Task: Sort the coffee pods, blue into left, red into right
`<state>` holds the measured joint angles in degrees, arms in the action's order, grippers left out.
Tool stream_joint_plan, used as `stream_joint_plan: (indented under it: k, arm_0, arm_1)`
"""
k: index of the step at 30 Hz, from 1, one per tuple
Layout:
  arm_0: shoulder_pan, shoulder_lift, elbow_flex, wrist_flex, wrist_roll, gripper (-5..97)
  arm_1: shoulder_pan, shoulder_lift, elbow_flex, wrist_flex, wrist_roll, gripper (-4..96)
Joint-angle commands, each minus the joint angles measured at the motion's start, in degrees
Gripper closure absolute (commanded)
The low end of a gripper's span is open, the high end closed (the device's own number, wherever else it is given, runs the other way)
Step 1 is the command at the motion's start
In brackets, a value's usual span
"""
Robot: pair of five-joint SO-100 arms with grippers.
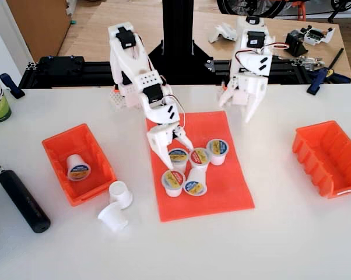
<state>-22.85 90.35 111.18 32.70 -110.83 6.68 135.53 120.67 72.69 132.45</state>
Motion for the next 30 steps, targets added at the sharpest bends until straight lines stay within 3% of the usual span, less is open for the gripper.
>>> stream_joint_plan:
  k: [1,23,30]
  arm_0:
    - [0.0,-0.62,-0.97,-1.58,0.09,58]
    - [0.53,-0.09,-1.05,5.54,-2.55,70]
    - [3.96,7.12,-2.55,14.68,-4.22,71]
  arm_1:
    - [-0.09,1.14,-2.81,0.18,-0.18,49.5]
    - [-0.18,1.05,-2.72,-0.7,0.0,50.0]
    - [0.0,0.97,-2.2,-1.58,-1.05,49.9]
